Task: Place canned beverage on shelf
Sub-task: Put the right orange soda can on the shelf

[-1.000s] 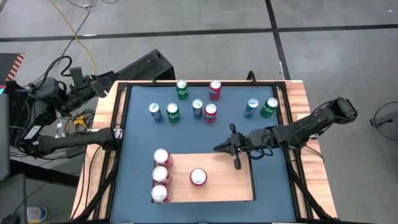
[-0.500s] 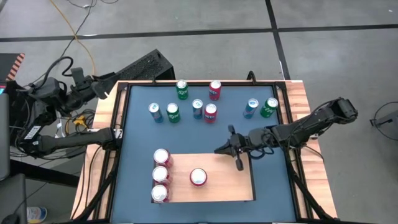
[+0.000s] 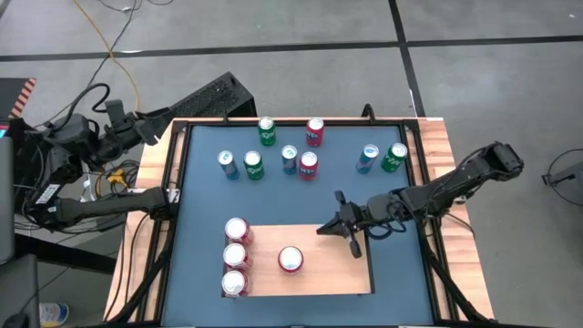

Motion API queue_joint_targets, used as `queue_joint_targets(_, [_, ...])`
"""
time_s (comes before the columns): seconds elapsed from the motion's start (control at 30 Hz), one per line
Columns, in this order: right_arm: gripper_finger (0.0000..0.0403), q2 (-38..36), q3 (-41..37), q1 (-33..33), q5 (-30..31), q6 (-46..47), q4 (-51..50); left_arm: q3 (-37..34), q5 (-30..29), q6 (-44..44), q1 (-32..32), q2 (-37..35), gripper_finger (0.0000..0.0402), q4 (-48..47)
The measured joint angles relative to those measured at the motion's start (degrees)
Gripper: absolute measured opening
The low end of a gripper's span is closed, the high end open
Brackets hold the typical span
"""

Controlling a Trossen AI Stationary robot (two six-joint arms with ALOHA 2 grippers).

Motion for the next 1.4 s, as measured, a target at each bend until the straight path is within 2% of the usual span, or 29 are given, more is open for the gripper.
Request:
queue_joint_targets(0.1, [0.0000,0.0,0.0,2.2,5.5,3.3,0.8,0.0,-0.3,0.0,0.0,0.0,0.0309,0.3])
queue_joint_targets(0.43, [0.0000,0.8,0.1,8.4,30.7,16.3,1.6,0.0,1.9,0.9,0.0,-0.2,0.0309,-0.3])
queue_joint_targets(0.53, [0.0000,1.0,0.4,9.5,35.4,19.8,1.5,0.0,2.0,1.6,0.0,-0.2,0.0309,0.1])
queue_joint_targets(0.67, [0.0000,4.8,3.5,11.9,41.3,21.1,0.7,0.0,3.3,2.7,0.0,-0.2,0.0309,1.2])
queue_joint_targets(0.8, [0.0000,9.9,10.0,13.6,44.7,20.6,-1.0,0.0,8.3,4.9,0.0,-0.2,0.0309,3.4])
queue_joint_targets(0.93, [0.0000,13.4,15.8,14.9,51.6,19.8,-7.2,0.0,8.7,5.0,0.0,-0.2,0.0309,3.5])
queue_joint_targets(1.0, [0.0000,13.9,17.7,15.3,52.6,21.0,-10.5,0.0,8.7,5.0,0.0,-0.2,0.0309,3.5])
queue_joint_targets(1.17, [0.0000,13.9,19.1,15.7,54.8,25.8,-15.4,0.0,10.6,5.1,0.0,-0.2,0.0309,3.4])
queue_joint_targets(1.33, [0.0000,14.1,19.1,15.5,57.0,28.8,-15.2,0.0,10.7,5.1,0.0,-0.2,0.0309,3.4])
queue_joint_targets(1.4, [0.0000,16.7,19.2,15.2,57.5,30.4,-13.8,0.0,10.7,5.1,0.0,-0.2,0.0309,3.5])
